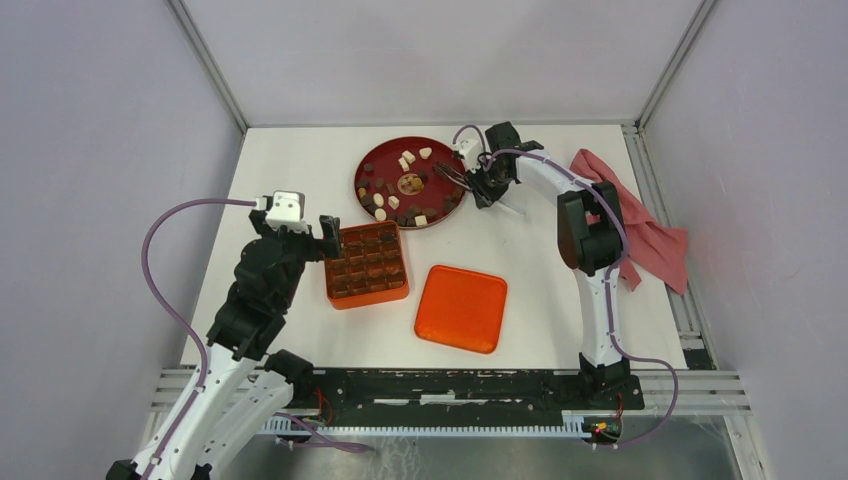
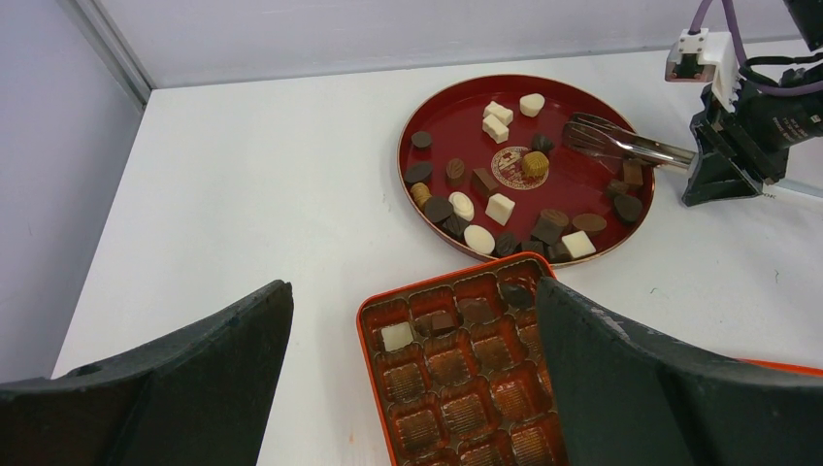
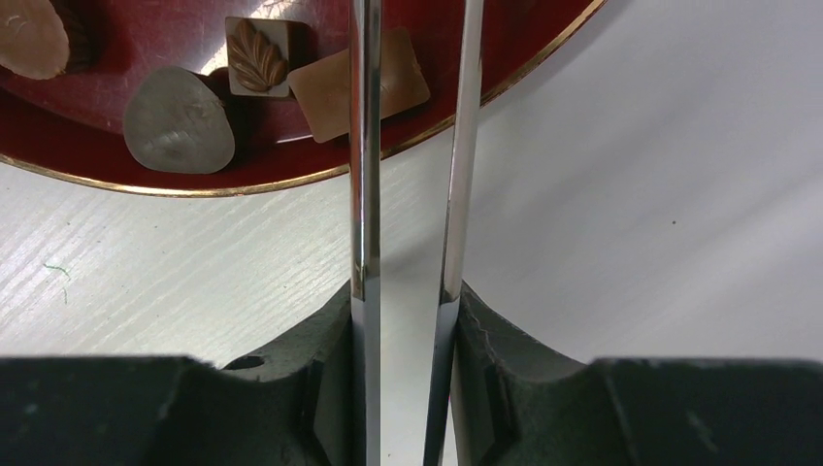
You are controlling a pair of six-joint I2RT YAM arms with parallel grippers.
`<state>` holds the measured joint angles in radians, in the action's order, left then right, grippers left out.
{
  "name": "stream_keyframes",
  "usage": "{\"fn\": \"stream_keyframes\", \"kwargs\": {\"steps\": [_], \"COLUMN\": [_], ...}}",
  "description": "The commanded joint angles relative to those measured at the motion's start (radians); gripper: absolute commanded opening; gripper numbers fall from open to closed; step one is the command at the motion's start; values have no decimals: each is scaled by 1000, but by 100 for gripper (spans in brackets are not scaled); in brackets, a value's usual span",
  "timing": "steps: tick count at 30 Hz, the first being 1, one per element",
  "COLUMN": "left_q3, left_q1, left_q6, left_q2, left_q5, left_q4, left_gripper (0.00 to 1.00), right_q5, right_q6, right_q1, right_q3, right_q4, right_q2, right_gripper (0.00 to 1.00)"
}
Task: Pack the chocolate
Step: Pick up the fake chocolate from the plate.
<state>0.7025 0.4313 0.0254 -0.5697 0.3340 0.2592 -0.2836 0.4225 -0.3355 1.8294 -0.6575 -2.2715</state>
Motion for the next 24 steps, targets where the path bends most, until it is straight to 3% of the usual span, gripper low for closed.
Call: {"fn": "stream_keyframes", "kwargs": {"steps": [1,24], "left_q3": [19,17], "left_q1": [-6,-6], "left_q6": [25,24], "left_q2": [-3,-8], "left_q5": [-7,-1], "left_q4": [-24,-23], "left_gripper": [99,99], "right_q5": [-21,-325], "right_q6": [-11,79], "right_q1": [4,23], "right_q3": [-2,-201], "right_q4": [54,122], "right_q2": [78,277], "right_gripper": [0,0]}}
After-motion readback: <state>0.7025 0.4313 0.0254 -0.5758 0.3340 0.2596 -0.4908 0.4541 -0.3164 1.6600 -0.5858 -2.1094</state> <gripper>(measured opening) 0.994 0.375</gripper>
